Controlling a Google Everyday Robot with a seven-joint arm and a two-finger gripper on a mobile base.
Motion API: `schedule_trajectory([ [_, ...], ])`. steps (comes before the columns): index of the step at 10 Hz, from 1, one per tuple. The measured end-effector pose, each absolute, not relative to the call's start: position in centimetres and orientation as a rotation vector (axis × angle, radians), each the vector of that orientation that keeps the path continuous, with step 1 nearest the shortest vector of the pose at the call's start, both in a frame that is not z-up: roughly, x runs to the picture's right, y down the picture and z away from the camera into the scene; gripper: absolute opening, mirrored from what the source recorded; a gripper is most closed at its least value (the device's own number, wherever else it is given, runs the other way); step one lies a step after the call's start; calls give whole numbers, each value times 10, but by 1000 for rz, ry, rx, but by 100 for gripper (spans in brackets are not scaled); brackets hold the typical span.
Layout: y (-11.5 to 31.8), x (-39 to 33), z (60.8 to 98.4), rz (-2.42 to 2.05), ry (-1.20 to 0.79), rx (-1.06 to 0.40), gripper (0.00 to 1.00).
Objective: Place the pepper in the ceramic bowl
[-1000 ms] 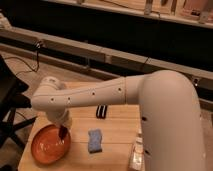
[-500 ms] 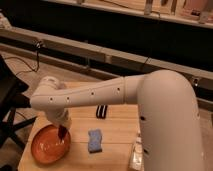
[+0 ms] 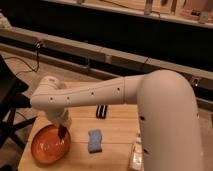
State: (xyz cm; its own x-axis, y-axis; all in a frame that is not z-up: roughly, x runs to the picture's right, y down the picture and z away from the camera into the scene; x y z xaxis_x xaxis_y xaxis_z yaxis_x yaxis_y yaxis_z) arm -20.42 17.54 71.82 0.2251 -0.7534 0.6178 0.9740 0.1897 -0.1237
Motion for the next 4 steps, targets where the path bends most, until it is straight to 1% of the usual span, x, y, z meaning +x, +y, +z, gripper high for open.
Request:
schedule_trajectory([
  [4, 175, -205, 720, -1281, -478, -559, 52],
])
